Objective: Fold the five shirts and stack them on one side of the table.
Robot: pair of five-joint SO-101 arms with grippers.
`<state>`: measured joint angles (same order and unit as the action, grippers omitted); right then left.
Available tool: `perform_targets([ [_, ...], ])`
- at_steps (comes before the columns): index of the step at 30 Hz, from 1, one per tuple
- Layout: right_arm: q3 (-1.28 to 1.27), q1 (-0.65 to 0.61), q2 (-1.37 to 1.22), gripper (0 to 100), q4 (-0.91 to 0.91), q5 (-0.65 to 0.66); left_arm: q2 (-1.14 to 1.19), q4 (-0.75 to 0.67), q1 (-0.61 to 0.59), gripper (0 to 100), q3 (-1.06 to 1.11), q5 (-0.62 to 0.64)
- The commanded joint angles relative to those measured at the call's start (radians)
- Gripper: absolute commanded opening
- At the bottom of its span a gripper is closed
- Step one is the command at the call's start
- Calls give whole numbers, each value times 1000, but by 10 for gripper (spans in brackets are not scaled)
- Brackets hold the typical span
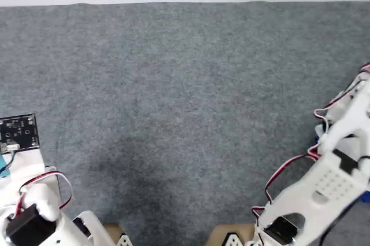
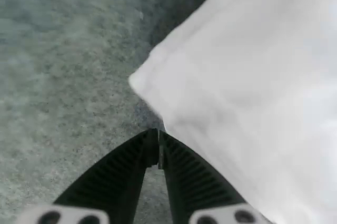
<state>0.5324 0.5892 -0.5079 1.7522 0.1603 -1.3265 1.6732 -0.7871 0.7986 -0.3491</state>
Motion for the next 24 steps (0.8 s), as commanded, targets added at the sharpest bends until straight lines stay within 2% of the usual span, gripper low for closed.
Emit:
perform_targets([
  [1,9,-39,189,9,33,31,-3,-21,5,2,-5,-6],
  [6,9,-35,248,9,-84,31,-3,-21,5,2,-8,-6],
  [12,6,-2,143,9,-219,32,-3,-21,5,2,-8,-6],
  [24,6,27,-219,9,-217,32,-5,-20,5,2,-12,-6],
])
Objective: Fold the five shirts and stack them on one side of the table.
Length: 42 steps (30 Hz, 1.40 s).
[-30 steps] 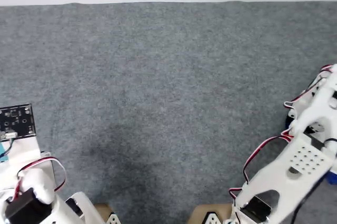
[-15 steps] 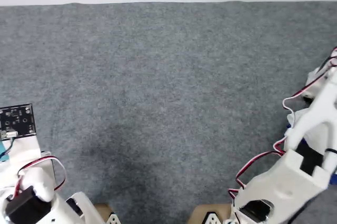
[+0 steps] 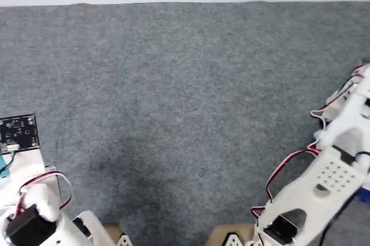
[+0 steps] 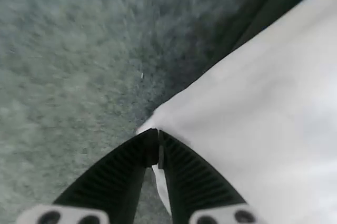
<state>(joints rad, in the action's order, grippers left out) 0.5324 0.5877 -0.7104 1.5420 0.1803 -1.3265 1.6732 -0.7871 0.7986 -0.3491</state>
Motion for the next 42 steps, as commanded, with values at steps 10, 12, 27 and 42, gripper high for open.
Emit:
perform_targets([
  [10,41,28,-8,9,108,12,-5,-20,5,2,-12,-6],
  [12,75,30,22,9,150,12,-5,-20,5,2,-12,-6],
  [27,129,-125,406,9,248,8,-5,-28,5,2,-8,-8],
  [42,-454,-94,1018,9,246,12,8,-72,0,10,-15,-43],
])
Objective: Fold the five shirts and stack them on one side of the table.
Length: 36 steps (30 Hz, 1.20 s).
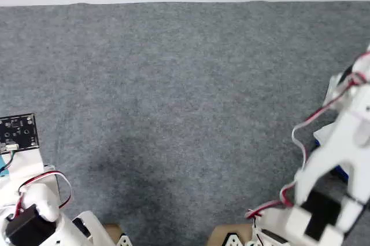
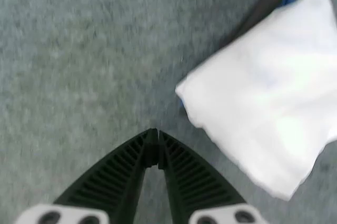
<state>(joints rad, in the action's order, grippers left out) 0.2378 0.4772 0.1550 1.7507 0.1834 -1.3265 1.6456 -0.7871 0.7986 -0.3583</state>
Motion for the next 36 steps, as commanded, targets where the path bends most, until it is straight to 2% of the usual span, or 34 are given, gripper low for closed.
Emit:
perform_targets([
  [1,-219,22,194,9,38,9,20,-55,-2,23,-21,-43],
  [6,-436,74,361,9,27,14,226,-87,-2,41,-82,-46],
  [9,-497,94,395,9,24,61,413,-123,-2,42,-157,-49],
  [17,-511,143,414,9,31,75,868,-140,-2,43,-475,-49],
  [22,-512,229,415,9,33,77,1096,-140,-2,45,-671,-52],
  [28,-512,266,415,9,33,80,1261,-133,0,115,-819,-51],
  [36,-514,263,410,9,33,80,1378,-141,5,151,-834,-51],
])
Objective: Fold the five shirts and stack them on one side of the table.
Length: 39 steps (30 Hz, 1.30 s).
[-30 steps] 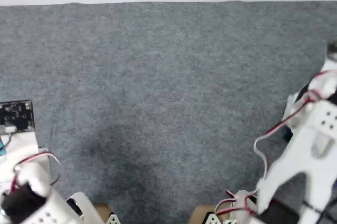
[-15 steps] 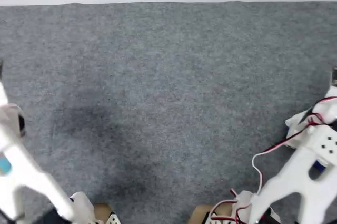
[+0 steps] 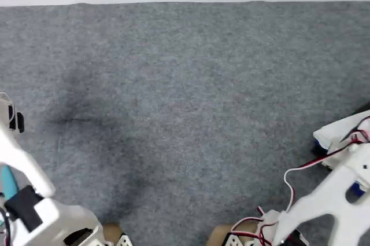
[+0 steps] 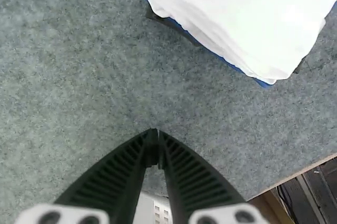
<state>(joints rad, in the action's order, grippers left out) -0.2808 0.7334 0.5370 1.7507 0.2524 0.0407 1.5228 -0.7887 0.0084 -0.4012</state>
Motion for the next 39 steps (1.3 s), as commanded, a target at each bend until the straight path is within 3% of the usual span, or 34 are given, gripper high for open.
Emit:
perform_targets([
  [1,5,7,31,9,33,11,23,-18,6,170,-44,-8],
  [5,5,7,28,9,33,11,41,-18,3,239,-45,-41],
  [9,5,7,24,9,31,11,52,-34,2,246,-45,-120],
  [16,5,7,22,9,31,11,97,-244,-21,248,-41,-120],
  [24,-3,7,22,9,31,9,276,-353,-121,249,-125,-144],
  [39,-112,7,31,9,31,6,655,-358,-308,246,-463,-253],
])
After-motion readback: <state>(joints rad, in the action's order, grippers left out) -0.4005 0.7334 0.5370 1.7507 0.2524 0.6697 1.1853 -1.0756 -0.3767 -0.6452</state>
